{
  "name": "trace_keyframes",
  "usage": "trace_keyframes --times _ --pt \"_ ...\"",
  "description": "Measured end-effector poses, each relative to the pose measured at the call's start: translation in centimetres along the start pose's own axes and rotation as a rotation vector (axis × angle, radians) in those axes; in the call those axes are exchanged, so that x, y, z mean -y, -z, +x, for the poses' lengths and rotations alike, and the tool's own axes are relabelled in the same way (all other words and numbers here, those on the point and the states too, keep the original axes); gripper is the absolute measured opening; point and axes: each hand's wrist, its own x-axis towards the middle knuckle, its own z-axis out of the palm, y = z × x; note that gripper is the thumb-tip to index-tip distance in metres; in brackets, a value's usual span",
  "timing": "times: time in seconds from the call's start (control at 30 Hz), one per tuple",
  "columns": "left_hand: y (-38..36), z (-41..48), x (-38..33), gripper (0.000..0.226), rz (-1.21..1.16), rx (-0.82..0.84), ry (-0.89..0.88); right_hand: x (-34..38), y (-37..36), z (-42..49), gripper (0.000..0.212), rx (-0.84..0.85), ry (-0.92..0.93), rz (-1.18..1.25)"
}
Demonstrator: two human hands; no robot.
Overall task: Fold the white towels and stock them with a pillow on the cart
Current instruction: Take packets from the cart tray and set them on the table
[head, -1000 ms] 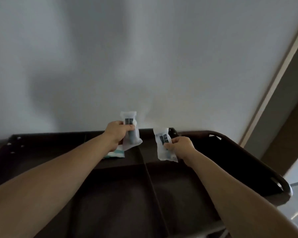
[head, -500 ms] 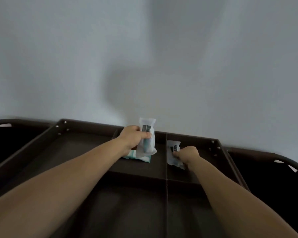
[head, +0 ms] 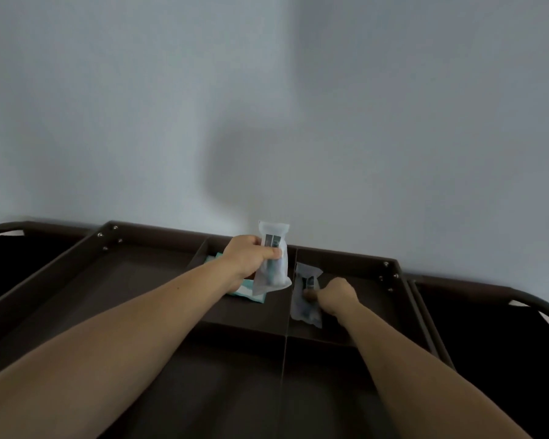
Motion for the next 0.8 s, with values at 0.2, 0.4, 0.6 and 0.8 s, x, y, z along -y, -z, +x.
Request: trace_keyframes --times 0.2,0.4,0.6,0.8 --pt "-1.2 0.0 -0.9 0.017 0.020 0.021 -0.036 0.1 0.2 -0.7 0.019 -0.069 0.128 0.039" --pt "-1.9 0.4 -1.5 0.016 -0.002 0.020 -0.035 2.5 4.0 -3.0 0.035 -0.179 0.265 0.326" --pt "-4.0 0.7 -2.6 0.017 -0.113 0.043 -0.013 3.2 6.1 -5.8 0.022 0.155 0.343 0.517" --pt "-5.9 1.0 -3.2 0.019 -0.120 0.106 -0.007 1.4 6.3 -4.8 0.014 0.061 0.290 0.588"
